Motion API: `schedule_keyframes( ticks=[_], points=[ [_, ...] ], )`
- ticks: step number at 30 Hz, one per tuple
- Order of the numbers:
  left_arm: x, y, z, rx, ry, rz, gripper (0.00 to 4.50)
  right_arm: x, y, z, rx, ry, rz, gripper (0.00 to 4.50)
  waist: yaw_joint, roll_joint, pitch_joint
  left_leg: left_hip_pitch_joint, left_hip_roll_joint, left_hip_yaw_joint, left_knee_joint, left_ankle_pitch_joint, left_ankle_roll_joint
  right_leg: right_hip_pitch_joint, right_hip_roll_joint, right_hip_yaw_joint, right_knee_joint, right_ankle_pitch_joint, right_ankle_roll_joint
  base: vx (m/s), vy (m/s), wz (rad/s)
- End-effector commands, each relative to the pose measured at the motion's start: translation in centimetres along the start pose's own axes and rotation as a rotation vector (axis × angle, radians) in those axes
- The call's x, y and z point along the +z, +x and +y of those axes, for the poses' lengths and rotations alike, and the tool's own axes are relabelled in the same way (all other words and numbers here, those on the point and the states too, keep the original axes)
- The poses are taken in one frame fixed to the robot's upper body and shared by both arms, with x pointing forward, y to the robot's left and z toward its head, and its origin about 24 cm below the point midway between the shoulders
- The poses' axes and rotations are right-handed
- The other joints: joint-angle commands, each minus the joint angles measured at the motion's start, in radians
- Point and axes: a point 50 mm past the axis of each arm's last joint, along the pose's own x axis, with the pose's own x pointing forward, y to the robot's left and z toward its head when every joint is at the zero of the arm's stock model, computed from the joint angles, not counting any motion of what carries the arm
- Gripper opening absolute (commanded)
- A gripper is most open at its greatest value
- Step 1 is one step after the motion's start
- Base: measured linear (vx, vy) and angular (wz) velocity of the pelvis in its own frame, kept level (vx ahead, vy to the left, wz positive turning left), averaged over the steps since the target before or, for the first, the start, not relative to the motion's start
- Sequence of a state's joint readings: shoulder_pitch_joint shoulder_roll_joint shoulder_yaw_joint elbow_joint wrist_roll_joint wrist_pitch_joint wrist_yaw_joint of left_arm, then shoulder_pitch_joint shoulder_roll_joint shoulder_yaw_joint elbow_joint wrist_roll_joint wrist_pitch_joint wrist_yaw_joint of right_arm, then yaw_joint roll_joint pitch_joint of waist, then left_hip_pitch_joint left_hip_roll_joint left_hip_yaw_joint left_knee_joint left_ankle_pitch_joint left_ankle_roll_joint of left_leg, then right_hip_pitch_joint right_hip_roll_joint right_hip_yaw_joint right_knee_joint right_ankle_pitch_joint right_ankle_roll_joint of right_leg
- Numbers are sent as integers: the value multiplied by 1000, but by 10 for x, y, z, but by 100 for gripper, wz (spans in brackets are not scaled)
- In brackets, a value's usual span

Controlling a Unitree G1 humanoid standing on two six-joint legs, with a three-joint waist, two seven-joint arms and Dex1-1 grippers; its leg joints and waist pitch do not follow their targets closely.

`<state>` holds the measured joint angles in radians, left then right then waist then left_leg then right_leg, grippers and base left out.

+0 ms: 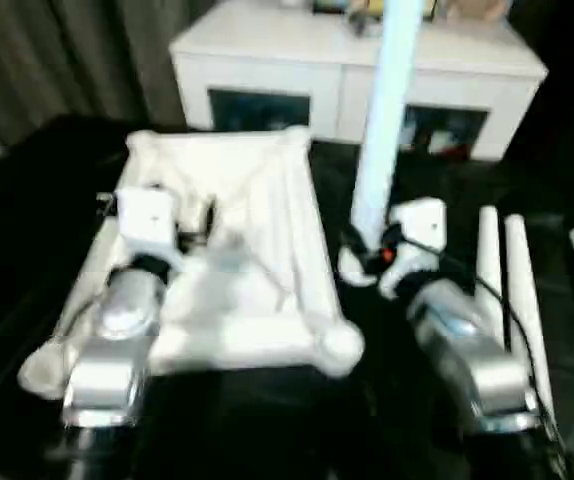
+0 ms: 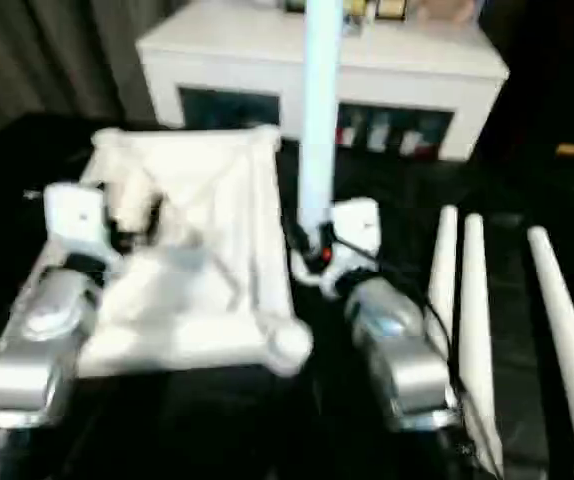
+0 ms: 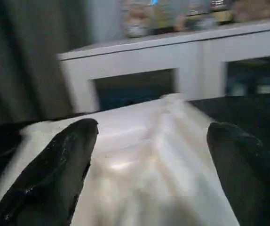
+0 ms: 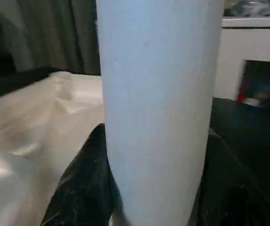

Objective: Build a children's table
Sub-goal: Move table base

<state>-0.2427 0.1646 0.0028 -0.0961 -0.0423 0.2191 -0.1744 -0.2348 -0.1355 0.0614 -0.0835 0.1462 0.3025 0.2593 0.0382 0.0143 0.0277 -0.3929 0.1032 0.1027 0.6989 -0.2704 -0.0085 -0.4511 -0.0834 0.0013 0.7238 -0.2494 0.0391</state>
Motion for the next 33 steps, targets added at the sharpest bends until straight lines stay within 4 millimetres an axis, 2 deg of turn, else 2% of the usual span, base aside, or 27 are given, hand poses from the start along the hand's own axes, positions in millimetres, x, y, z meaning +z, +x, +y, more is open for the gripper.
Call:
schedule_keyframes(
  ticks=[1,2,3,4,5,7,8,9,12,13,16,17,18,19,21,22,23,24,25,26,27,28,29,30,31,32,33],
  points=[
    [2,-3,-4,-66,28,-14,420,5,-1,-2,-6,3,-23,185,29,-32,-72,-25,21,-8,-39,259,137,106,-106,74,-99,826,-28,-4,-68,7],
    [-1,-6,-9,-134,23,2,420,5,-1,-2,4,9,-26,185,26,-35,-74,-23,16,-5,-59,225,85,118,-79,48,-91,885,-27,-4,-68,7],
    [-2,-8,-12,-166,24,8,420,5,-2,-1,8,10,-26,185,19,2,-75,-5,31,-7,-90,174,3,118,-43,18,-94,793,-55,-19,-83,-4],
    [-2,-8,-12,-175,33,9,420,5,-2,-1,8,9,-26,185,17,11,-73,2,43,-9,-101,142,-7,115,-38,10,-102,694,-75,-50,-55,-2],
    [-2,-9,-13,-180,37,9,420,5,-2,-1,8,8,-26,185,10,16,-65,4,56,-11,-113,98,-18,111,-32,4,-113,560,-101,-50,-55,-2],
    [-3,-8,-13,-154,34,10,420,4,-3,-3,-10,2,-15,185,-3,23,-39,29,88,-5,-146,-164,-64,98,-24,3,-156,1,-205,-70,-17,3],
    [-3,-8,-13,-151,33,10,420,3,-3,-3,-12,1,-14,185,-5,23,-30,36,93,-1,-154,-229,-71,90,-25,5,-167,-112,-215,-68,-5,7],
    [-4,-8,-13,-146,27,11,420,2,-3,-3,-15,12,-4,185,-12,23,-14,51,97,7,-164,-381,-95,77,-28,5,-192,-365,-190,-80,17,7],
    [-4,-6,-14,-139,9,21,420,1,-3,-3,-17,27,5,185,-14,19,-10,63,92,8,-166,-444,-107,67,-32,4,-216,-526,-121,-95,22,4],
    [-4,-5,-14,-141,11,20,420,1,-3,-3,-16,29,3,185,-16,20,-19,130,84,54,-114,-432,-149,4,11,18,-250,-567,-62,-94,36,-24],
    [-4,-5,-13,-136,10,19,420,2,-3,-3,-17,35,1,185,-19,10,-14,114,79,92,-126,-465,-69,19,5,27,-246,-579,-52,-74,68,-52],
    [-4,-5,-12,-133,10,20,420,2,-3,-4,-17,36,1,185,-20,7,-17,109,74,99,-120,-460,-45,28,-10,38,-247,-602,-53,-48,101,-76],
    [-4,-5,-11,-129,19,21,420,2,-3,-4,-18,37,1,185,-20,-3,-20,86,70,98,-114,-415,-5,60,-38,64,-252,-639,-43,-23,129,-89],
    [-4,-5,-11,-126,14,20,420,2,-3,-4,-19,37,0,185,-6,-4,-21,77,59,84,-74,-337,35,76,-98,125,-286,-745,-21,-6,173,-86],
    [-3,-4,-11,-119,14,16,420,2,-3,-4,-22,39,1,185,7,-17,-17,56,52,31,-27,-218,57,96,-147,200,-317,-893,-10,-18,193,-83],
    [-1,-4,-11,-110,26,5,420,3,-3,-5,-27,25,-4,185,0,-29,-8,15,58,-15,-70,-207,112,130,-169,131,-299,-836,-30,-32,243,-69],
    [0,-3,-11,-103,53,-1,420,4,-3,-4,-26,27,-7,185,-15,19,-12,27,70,-27,-126,-242,115,114,-125,90,-278,-763,-65,-32,243,-69],
    [1,-2,-12,-94,69,1,420,4,-3,-4,-25,30,-8,185,-83,43,-1,37,75,-27,-232,-515,131,90,15,-50,-187,-503,-92,-61,250,-32],
    [2,-2,-13,-88,79,-9,420,4,-3,-4,-25,31,-9,185,-76,67,-8,23,106,-33,-293,-715,73,100,33,-114,-40,-63,-127,-87,214,0],
    [2,-1,-13,-82,81,-10,420,4,-2,-4,-24,33,-9,185,-75,70,0,35,131,-63,-293,-808,-3,97,8,-117,-73,135,-117,-87,214,0],
    [2,-1,-14,-71,77,-7,420,5,-2,-4,-21,30,-9,185,-78,71,-21,77,152,-99,-272,-805,-115,99,-21,-96,-102,126,-92,-14,152,4],
    [2,0,-15,-65,75,-6,420,5,-2,-4,-19,29,-10,185,-82,72,-21,87,175,-119,-283,-795,-176,101,-17,-92,-92,70,-88,5,82,-5],
    [2,0,-15,-59,67,-2,420,5,-1,-3,-16,28,-10,185,-92,61,-35,106,192,-147,-273,-725,-189,97,-20,-82,-96,25,-69,5,82,-5],
    [1,1,-16,-39,4,5,420,6,0,-2,-1,26,-12,185,-102,78,-48,117,184,-177,-243,-452,-175,89,-16,-74,-86,14,-73,-40,61,-14],
    [1,1,-16,-37,-9,6,420,6,0,-2,1,25,-12,185,-101,69,-57,113,180,-174,-215,-141,-101,84,-12,-64,-81,14,-74,-62,60,-20],
    [1,1,-16,-34,-10,7,420,6,0,-2,4,24,-12,185,-92,70,-59,102,167,-161,-208,-55,-78,92,-9,-62,-82,1,-65,-62,60,-20],
    [2,1,-17,-26,-9,7,420,6,0,-2,6,21,-11,185,-72,46,-50,53,128,-116,-185,31,-38,113,-58,-21,-133,108,-83,-66,-16,-13]
  ],
)
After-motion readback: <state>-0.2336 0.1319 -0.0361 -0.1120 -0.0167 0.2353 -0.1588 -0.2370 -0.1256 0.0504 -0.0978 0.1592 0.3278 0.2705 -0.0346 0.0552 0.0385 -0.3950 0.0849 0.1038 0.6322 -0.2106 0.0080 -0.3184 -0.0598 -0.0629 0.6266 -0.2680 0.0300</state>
